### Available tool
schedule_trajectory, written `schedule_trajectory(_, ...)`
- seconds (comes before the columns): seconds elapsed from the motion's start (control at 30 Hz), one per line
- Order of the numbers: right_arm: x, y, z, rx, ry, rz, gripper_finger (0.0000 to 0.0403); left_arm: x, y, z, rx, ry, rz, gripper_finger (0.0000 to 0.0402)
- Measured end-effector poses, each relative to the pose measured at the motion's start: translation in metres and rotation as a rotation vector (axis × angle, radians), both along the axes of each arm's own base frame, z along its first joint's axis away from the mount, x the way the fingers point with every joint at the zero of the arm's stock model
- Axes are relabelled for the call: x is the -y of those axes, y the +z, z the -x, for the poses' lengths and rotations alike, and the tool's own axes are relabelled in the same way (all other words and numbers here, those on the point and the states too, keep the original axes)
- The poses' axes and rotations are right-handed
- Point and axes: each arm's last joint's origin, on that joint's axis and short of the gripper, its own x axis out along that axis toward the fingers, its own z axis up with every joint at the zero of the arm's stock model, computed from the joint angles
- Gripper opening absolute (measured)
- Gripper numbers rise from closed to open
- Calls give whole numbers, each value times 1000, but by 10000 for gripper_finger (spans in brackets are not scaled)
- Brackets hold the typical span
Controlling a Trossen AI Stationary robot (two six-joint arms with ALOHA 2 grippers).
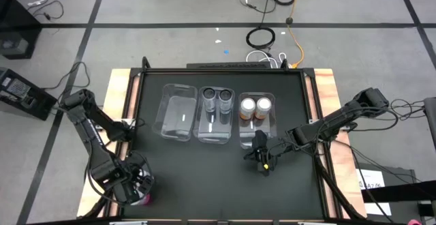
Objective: Sort soda cans
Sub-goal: Put the top pink-white soda can into the left transparent bin
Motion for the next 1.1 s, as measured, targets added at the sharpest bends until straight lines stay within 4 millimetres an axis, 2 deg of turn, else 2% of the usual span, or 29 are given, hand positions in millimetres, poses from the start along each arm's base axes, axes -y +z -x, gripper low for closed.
schedule_trajectory(0.47, -1, 0, 0, -13, -30, -50, 0, -2, -1, 11, -45, -9, -66, 363)
schedule_trajectory(0.83, -1, 0, 0, -12, -31, -50, 0, -2, -17, 11, -12, -10, -72, 363)
schedule_trajectory(1.1, -1, 0, 0, -11, -32, -52, 0, -1, -40, 9, 9, -7, -42, 363)
